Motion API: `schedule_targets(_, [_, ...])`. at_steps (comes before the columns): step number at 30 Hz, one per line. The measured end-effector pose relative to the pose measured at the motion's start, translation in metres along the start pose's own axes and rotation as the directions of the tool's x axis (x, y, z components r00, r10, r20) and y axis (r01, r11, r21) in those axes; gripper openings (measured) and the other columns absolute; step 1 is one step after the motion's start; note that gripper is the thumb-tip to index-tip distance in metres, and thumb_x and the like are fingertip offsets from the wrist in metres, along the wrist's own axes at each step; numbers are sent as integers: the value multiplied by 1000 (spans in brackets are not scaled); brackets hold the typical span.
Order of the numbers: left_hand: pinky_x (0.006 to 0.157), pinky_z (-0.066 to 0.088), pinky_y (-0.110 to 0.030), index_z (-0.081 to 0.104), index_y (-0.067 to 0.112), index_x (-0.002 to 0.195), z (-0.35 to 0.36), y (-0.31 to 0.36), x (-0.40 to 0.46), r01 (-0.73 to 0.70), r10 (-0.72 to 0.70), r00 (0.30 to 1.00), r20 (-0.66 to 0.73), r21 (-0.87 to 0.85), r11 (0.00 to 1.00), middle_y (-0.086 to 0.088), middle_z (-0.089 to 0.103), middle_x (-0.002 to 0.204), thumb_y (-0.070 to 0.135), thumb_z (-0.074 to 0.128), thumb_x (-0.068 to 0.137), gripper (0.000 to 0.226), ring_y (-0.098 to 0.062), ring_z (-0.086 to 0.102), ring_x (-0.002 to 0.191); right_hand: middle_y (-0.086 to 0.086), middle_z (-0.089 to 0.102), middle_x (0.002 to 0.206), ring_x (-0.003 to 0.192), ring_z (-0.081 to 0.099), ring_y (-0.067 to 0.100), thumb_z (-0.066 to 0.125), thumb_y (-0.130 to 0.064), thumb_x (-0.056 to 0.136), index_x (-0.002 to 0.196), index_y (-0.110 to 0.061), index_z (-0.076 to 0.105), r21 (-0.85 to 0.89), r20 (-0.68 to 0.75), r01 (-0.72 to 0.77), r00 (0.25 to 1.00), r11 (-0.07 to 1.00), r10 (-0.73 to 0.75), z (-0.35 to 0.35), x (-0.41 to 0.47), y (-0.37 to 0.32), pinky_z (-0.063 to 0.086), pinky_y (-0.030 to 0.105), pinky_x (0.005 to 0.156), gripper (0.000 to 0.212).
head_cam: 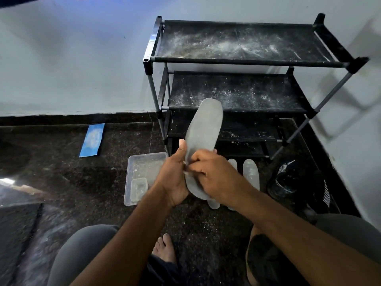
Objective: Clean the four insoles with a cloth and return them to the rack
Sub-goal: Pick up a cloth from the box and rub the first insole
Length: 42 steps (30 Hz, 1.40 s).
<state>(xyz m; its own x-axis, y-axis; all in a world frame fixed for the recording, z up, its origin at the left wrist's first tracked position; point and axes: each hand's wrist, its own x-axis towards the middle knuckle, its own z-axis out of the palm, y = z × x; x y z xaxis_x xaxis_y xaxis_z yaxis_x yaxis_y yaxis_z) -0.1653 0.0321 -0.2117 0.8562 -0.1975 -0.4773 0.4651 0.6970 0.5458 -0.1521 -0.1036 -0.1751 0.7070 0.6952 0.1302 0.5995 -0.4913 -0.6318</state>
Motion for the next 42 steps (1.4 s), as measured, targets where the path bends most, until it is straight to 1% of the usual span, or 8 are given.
schedule_targets(4, [89,60,-44,69,6,128,0,3,-2,-7,7,1000,-1,4,1000,-21,69,125,60,33,105,69,-32,72,107,-8,68,90,83,64,6,74,-11,84,94,-13,79,283,-25,-48,998,958,58,-27,3,0,53,21,78,11])
schedule_targets(7, [82,63,-42,70,7,125,1,4,-3,-25,26,1000,7,-18,1000,-19,72,119,59,30,106,68,-28,75,98,-6,65,92,83,60,6,72,-11,86,99,-11,77,95,-180,-80,979,992,96,-30,4,10,53,27,77,14])
schedule_targets(14, [94,59,-44,59,7,139,3,6,-5,-43,46,998,-35,65,997,-21,63,138,62,36,102,71,-34,65,122,-8,70,87,78,66,6,78,-18,80,88,-17,80,236,168,-88,985,968,49,-33,-3,-3,54,26,74,9])
schedule_targets(19, [80,63,-42,58,6,141,5,5,-7,-39,39,999,-14,42,998,-21,68,126,58,32,105,68,-30,72,104,-6,65,92,84,62,5,75,-17,84,95,-13,78,105,-169,-131,974,986,148,-29,2,10,54,23,78,12])
schedule_targets(25, [90,60,-43,61,6,139,6,4,-7,-34,39,998,-50,106,994,-22,64,136,61,42,100,70,-33,66,118,-6,69,87,78,66,7,78,-17,81,89,-15,80,261,197,-97,979,960,46,-33,-4,-6,55,27,73,9])
schedule_targets(30, [82,62,-41,62,10,137,8,3,-8,-38,39,999,-11,113,993,-18,69,127,57,33,105,64,-27,71,105,-8,65,89,80,62,5,75,-19,85,91,-14,78,106,-193,-166,964,980,184,-36,3,17,56,29,75,8])
schedule_targets(35, [68,63,-40,64,7,133,6,1,-8,-49,60,997,-51,188,981,-18,72,115,52,39,105,58,-28,74,92,-4,69,89,79,65,6,77,-16,82,90,-13,79,136,168,-80,984,987,56,-26,-3,6,53,25,74,9])
schedule_targets(42, [61,61,-35,69,10,123,7,2,-13,-65,77,997,-29,304,950,-16,75,108,44,42,107,47,-24,74,80,-7,64,94,81,58,1,73,-19,87,98,-15,76,19,-330,-235,916,972,228,-47,3,26,49,16,78,12])
